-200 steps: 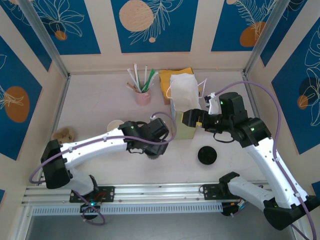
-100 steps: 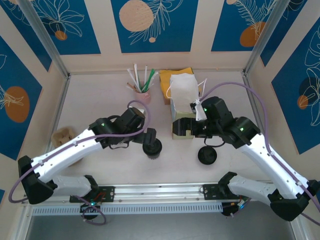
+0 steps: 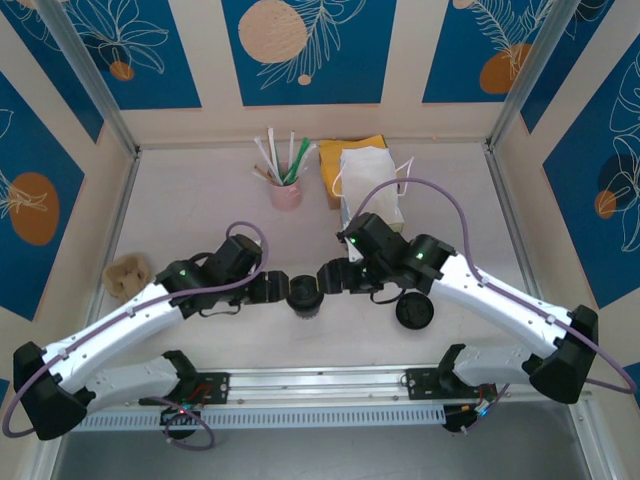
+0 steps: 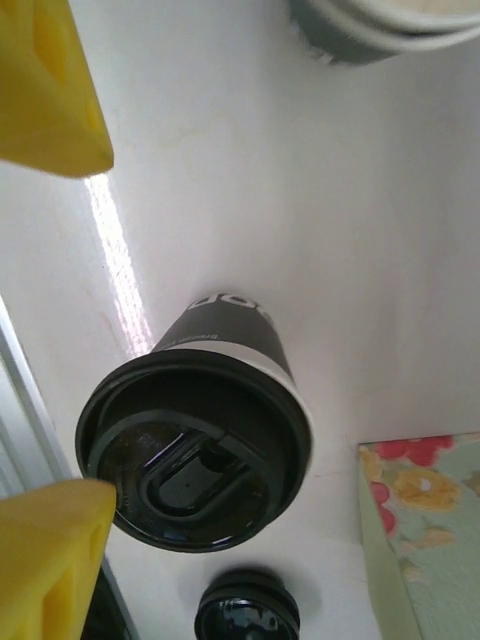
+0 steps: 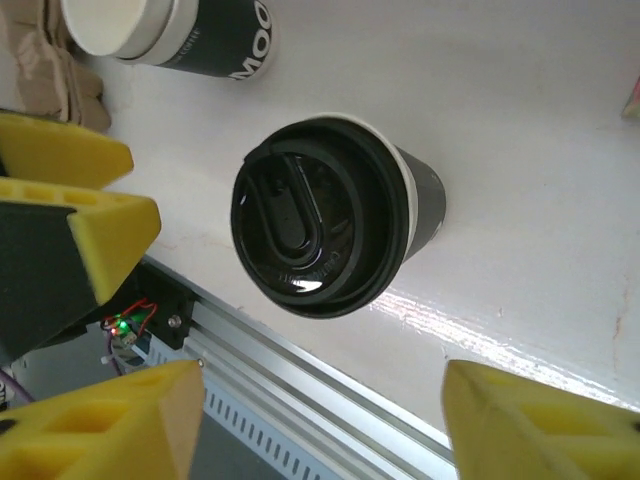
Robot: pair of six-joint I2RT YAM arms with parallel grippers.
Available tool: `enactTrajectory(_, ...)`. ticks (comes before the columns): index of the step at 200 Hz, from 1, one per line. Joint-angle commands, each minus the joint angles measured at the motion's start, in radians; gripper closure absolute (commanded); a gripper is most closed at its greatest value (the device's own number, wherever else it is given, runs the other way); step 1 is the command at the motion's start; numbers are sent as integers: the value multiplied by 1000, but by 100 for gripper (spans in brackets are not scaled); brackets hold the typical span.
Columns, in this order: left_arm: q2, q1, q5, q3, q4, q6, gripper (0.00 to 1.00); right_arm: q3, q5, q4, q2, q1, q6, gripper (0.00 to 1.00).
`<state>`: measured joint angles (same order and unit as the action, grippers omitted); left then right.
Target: Pack the takeout coffee
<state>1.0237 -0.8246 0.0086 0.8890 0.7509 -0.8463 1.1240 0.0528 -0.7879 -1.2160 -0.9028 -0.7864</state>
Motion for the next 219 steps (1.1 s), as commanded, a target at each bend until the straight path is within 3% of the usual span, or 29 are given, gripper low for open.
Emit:
enactTrajectory(1,-5,10,101,-46,-92,-53,28,-23,-14,66,-28,-11,-16,40)
enactTrajectory(36,26,10,141,-66,-126,-47,35,-24,-24,78,-88,-15,2,44)
enactTrajectory(51,39,10,156,-67,-140,-37,45,-24,-24,78,-101,-14,10,45)
enactTrajectory(98,78,10,193,-70,-191,-26,54,-39,-51,90,-133,12,26,48)
enactTrajectory(219,137,9,202,-60,-222,-7,59,-18,-57,65,-188,23,56,52)
